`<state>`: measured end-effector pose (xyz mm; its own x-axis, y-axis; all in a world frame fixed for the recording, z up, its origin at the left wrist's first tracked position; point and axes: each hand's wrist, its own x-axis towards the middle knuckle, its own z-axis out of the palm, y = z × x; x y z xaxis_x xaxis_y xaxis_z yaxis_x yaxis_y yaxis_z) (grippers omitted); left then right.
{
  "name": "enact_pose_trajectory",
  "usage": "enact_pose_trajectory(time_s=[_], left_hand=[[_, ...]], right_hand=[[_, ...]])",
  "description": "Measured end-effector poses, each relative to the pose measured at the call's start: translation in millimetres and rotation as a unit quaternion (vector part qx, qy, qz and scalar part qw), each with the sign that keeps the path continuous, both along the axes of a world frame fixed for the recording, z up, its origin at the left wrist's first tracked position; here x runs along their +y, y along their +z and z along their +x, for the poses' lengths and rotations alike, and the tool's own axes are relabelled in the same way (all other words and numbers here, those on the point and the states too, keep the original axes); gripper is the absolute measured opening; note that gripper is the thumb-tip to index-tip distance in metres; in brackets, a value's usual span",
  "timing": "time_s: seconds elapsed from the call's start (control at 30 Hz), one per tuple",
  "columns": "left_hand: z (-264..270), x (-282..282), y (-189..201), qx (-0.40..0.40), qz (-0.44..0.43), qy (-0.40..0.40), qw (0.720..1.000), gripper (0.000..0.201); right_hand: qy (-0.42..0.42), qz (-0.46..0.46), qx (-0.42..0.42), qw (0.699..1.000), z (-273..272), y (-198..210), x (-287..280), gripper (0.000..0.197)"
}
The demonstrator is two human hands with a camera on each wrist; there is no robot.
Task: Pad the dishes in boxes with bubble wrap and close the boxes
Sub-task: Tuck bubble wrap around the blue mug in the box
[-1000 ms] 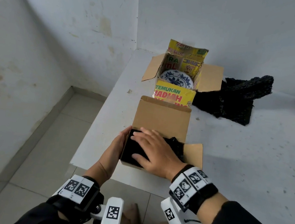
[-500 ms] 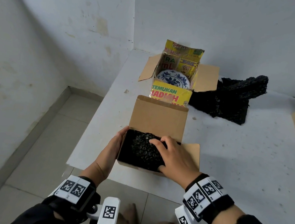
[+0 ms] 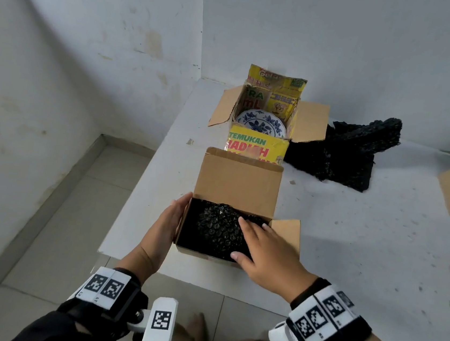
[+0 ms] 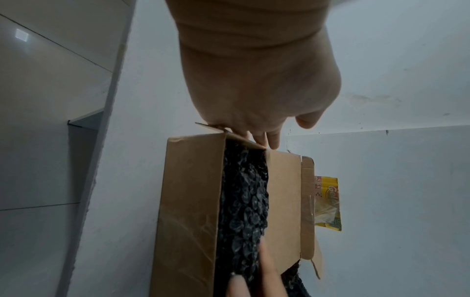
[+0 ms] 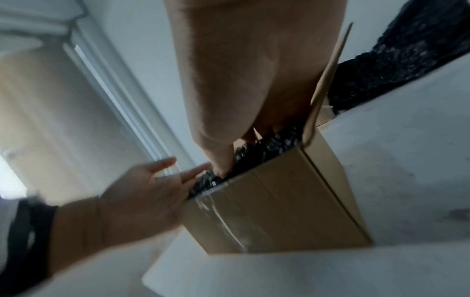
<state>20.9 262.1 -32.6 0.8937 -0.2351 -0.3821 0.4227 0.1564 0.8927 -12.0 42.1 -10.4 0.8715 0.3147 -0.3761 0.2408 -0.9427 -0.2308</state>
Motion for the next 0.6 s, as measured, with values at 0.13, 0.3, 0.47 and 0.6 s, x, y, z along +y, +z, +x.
enact_pose_trajectory(time_s=[0.13,0.3,0.47,0.6], left_hand=[[3,10,-6,0.015,0.025,0.028,0.999,0.047],[11,21,-4,0.06,0.181,0.076,0.979,0.04],[14,31,5,0.056,0.201,0.124,0.97,0.034],[10,27,20,0.003,0.172,0.076,0.982,0.016]], right_hand=[[-0.02,0.087,-0.149,0.985,3,8,-18,0.055],[-0.236,0.14,-0.153,0.949,-2,10,-50,0.051],[-0.298,0.31,-0.038,0.902,-3,9,-48,0.044],[-0.236,0.325,-0.041,0.915,-3,3,-30,0.044]])
